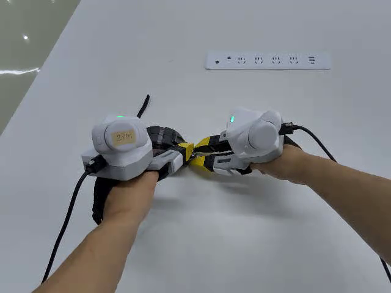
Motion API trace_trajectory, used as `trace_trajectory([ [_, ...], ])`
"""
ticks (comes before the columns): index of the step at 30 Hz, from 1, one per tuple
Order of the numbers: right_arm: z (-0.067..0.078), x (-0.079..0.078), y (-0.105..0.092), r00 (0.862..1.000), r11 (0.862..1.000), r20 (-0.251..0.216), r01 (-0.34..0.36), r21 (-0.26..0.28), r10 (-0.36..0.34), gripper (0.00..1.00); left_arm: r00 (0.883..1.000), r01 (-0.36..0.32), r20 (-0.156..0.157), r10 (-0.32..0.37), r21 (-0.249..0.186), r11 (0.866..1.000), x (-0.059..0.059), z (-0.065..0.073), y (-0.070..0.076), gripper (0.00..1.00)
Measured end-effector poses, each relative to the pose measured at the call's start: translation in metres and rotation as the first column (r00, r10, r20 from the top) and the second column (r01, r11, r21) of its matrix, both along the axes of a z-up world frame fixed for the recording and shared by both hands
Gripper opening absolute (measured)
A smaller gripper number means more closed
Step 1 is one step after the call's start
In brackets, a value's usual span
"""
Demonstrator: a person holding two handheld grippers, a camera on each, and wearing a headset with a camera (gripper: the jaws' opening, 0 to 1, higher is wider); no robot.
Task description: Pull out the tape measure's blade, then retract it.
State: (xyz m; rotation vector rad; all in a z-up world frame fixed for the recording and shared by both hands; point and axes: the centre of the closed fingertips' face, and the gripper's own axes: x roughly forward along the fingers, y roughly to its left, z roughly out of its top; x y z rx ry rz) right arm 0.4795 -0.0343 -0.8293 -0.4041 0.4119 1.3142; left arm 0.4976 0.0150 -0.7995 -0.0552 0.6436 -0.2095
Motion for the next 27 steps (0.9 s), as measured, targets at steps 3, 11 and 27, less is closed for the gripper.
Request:
trace_trajectory([
  [3,0.000,0.000,-0.001,1.000,1.000,-0.003,0.002,-0.002,-0.002,0.14,1.000,0.003,-0.007,-0.003,-0.003,1.000,0.001,0.000,-0.001,0.64],
  [11,0.001,0.000,-0.004,1.000,1.000,-0.019,0.008,-0.006,-0.008,0.17,0.999,0.041,-0.015,-0.041,0.013,0.999,0.000,-0.001,-0.004,0.64],
  [27,0.012,-0.002,-0.024,0.998,0.998,-0.012,0.060,-0.009,-0.060,0.30,0.994,0.112,-0.019,-0.111,0.068,0.991,-0.007,0.000,0.002,0.69],
])
